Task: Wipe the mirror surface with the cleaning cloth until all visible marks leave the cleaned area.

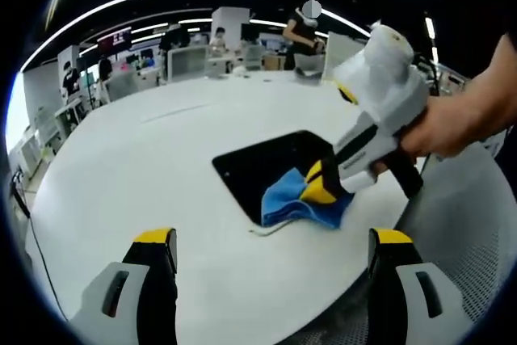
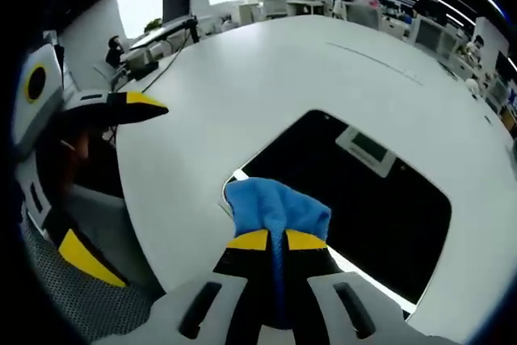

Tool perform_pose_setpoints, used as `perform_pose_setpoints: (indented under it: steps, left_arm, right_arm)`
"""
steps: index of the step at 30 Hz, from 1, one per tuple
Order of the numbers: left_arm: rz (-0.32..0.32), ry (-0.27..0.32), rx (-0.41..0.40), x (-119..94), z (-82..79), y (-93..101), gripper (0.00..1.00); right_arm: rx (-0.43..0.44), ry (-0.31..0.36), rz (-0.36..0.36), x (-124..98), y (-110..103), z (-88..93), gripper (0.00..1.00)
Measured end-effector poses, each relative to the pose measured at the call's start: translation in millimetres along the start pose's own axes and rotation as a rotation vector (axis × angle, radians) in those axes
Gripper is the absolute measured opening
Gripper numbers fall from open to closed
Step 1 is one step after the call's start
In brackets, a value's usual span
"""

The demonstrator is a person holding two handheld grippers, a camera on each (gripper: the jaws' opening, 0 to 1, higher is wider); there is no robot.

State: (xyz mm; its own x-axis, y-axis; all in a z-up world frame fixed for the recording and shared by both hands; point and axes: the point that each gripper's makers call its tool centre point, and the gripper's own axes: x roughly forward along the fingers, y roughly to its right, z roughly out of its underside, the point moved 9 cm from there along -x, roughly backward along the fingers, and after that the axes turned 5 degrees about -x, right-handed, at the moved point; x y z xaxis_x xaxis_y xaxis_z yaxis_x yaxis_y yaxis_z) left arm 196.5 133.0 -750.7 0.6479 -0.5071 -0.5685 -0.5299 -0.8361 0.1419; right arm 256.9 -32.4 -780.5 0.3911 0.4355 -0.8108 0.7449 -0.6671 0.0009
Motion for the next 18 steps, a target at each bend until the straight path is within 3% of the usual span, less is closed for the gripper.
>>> perform_pose_setpoints:
  steps: [18]
  left_arm:
    - [-0.004, 0.007, -0.015, -0.8, -0.4, -0.1, 0.99]
  right_arm:
    - [-0.048, -0.002, -0.030, 0.3, 4.7, 0.9, 0.00]
